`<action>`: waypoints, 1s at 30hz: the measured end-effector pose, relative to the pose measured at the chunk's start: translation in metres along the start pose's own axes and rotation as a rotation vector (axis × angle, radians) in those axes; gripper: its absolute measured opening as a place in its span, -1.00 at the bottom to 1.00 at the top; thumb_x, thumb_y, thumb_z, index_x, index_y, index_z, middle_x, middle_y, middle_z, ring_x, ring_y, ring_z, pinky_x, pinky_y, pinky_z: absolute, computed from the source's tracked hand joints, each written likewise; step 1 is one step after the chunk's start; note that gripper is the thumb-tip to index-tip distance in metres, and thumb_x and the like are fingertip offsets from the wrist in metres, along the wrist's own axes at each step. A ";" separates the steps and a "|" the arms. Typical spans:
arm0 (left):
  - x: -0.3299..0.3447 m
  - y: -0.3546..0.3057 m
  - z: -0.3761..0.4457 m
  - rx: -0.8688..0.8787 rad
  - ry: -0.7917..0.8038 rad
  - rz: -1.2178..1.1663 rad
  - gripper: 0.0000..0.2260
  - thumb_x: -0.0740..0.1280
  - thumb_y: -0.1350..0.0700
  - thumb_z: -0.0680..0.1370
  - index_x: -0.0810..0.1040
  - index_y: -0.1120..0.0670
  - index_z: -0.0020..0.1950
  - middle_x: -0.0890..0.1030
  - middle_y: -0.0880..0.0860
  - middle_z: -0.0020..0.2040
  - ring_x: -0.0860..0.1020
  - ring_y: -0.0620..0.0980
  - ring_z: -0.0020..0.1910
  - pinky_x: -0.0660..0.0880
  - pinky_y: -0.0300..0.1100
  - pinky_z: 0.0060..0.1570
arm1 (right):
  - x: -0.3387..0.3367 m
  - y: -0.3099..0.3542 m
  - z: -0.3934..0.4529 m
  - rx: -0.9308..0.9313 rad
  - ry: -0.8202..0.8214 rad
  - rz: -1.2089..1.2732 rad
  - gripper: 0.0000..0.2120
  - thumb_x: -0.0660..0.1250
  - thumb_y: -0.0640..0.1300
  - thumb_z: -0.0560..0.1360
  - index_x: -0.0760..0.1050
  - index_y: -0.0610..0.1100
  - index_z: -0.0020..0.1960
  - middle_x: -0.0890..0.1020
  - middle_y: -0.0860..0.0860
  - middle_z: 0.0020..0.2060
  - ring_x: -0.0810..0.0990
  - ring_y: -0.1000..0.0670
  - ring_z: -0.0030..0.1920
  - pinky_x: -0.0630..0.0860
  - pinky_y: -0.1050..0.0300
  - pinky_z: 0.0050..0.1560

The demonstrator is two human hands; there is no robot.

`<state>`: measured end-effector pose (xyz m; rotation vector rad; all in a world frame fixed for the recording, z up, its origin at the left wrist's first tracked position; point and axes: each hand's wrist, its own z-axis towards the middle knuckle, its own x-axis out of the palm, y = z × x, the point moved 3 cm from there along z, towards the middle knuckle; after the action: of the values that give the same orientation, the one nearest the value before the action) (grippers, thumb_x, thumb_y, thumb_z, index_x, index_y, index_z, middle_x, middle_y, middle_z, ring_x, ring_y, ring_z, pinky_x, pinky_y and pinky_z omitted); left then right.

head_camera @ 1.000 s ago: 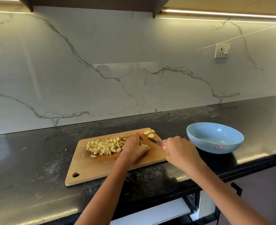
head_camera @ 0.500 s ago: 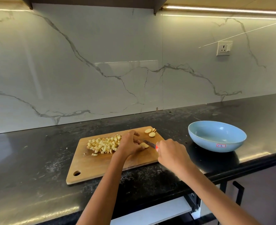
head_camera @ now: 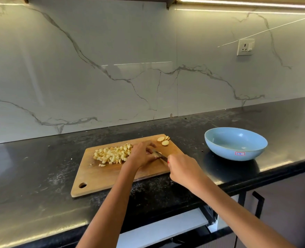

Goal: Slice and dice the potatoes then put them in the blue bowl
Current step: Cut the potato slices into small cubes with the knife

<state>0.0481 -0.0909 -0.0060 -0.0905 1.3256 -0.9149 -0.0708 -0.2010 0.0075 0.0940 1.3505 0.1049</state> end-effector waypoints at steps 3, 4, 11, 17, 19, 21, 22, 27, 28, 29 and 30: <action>0.002 0.000 0.002 0.037 0.067 0.064 -0.80 0.40 0.17 0.47 0.56 0.05 0.09 0.61 0.06 0.07 0.55 -0.05 0.04 0.48 -0.23 0.07 | 0.002 -0.001 -0.010 -0.029 -0.001 -0.026 -0.83 0.22 -0.19 0.57 0.47 -0.15 0.15 0.57 -0.07 0.01 0.57 -0.03 -0.03 0.39 0.19 -0.16; 0.002 0.000 0.002 0.044 0.082 0.081 -0.81 0.39 0.16 0.48 0.56 0.05 0.08 0.60 0.05 0.08 0.54 -0.05 0.03 0.48 -0.22 0.07 | 0.001 -0.001 -0.011 -0.032 0.004 -0.028 -0.82 0.22 -0.19 0.57 0.46 -0.14 0.16 0.57 -0.07 0.02 0.58 -0.02 -0.02 0.42 0.18 -0.12; 0.001 -0.002 0.004 0.083 0.107 0.126 -0.82 0.36 0.13 0.51 0.54 0.05 0.10 0.57 0.02 0.10 0.47 -0.13 -0.01 0.37 -0.32 -0.04 | -0.014 -0.007 -0.020 -0.067 0.046 -0.083 -0.87 0.22 -0.18 0.56 0.47 -0.14 0.09 0.47 -0.01 -0.20 0.50 -0.01 -0.20 0.39 0.15 -0.19; -0.002 -0.004 0.000 0.070 0.085 0.045 -0.75 0.38 0.17 0.49 0.54 0.10 0.16 0.57 0.07 0.11 0.47 -0.12 0.00 0.37 -0.31 -0.02 | -0.036 -0.020 -0.020 -0.017 -0.028 -0.063 -0.86 0.19 -0.19 0.55 0.51 -0.16 0.02 0.43 -0.01 -0.30 0.40 0.01 -0.37 0.22 0.21 -0.45; -0.004 -0.004 -0.002 0.019 0.038 -0.023 -0.59 0.42 0.19 0.45 0.45 0.13 0.27 0.58 0.11 0.08 0.50 -0.06 -0.01 0.40 -0.27 0.01 | -0.035 -0.018 -0.016 -0.003 -0.066 -0.049 -0.85 0.19 -0.17 0.56 0.51 -0.15 0.03 0.43 0.00 -0.32 0.38 0.06 -0.40 0.20 0.23 -0.47; -0.005 -0.001 -0.003 -0.053 -0.012 -0.081 -0.47 0.46 0.21 0.41 0.35 0.15 0.33 0.58 0.12 0.01 0.53 -0.01 -0.02 0.44 -0.19 0.07 | -0.029 -0.014 -0.011 0.013 -0.090 -0.031 -0.85 0.18 -0.16 0.57 0.50 -0.16 0.03 0.45 0.00 -0.29 0.45 0.02 -0.34 0.29 0.21 -0.42; -0.005 0.000 -0.003 -0.074 -0.028 -0.090 -0.45 0.46 0.21 0.41 0.34 0.17 0.34 0.60 0.13 -0.01 0.55 0.01 -0.01 0.45 -0.16 0.10 | -0.024 -0.012 -0.008 0.018 -0.093 -0.015 -0.84 0.18 -0.16 0.57 0.50 -0.16 0.04 0.47 -0.01 -0.26 0.50 -0.01 -0.28 0.34 0.19 -0.36; -0.004 0.002 -0.003 -0.099 -0.072 -0.082 -0.49 0.47 0.21 0.40 0.39 0.19 0.30 0.64 0.12 -0.07 0.59 -0.01 -0.03 0.46 -0.15 0.14 | -0.003 -0.007 0.003 0.024 -0.059 0.051 -0.84 0.18 -0.14 0.58 0.52 -0.11 0.05 0.52 0.01 -0.20 0.60 -0.03 -0.11 0.44 0.15 -0.20; -0.004 0.002 -0.003 -0.101 -0.076 -0.080 -0.50 0.47 0.21 0.40 0.40 0.19 0.29 0.64 0.12 -0.07 0.59 -0.01 -0.04 0.47 -0.14 0.14 | -0.002 -0.006 0.004 0.024 -0.058 0.058 -0.84 0.18 -0.14 0.58 0.52 -0.11 0.05 0.52 0.01 -0.19 0.60 -0.02 -0.11 0.43 0.16 -0.21; -0.004 0.002 -0.002 -0.102 -0.080 -0.078 -0.50 0.47 0.21 0.40 0.40 0.19 0.29 0.65 0.12 -0.08 0.60 -0.01 -0.04 0.47 -0.13 0.15 | -0.001 -0.006 0.005 0.023 -0.057 0.061 -0.84 0.18 -0.14 0.59 0.52 -0.11 0.04 0.53 0.00 -0.18 0.60 -0.02 -0.11 0.42 0.16 -0.21; -0.005 0.002 -0.002 -0.102 -0.082 -0.075 -0.50 0.48 0.21 0.40 0.40 0.19 0.28 0.65 0.12 -0.08 0.60 -0.01 -0.04 0.47 -0.12 0.16 | -0.001 -0.005 0.005 0.021 -0.057 0.061 -0.84 0.18 -0.14 0.59 0.52 -0.11 0.04 0.54 -0.01 -0.17 0.60 -0.03 -0.10 0.41 0.16 -0.21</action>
<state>0.0474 -0.0862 -0.0037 -0.2556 1.2994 -0.8979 -0.0660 -0.2061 0.0088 0.1547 1.2918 0.1381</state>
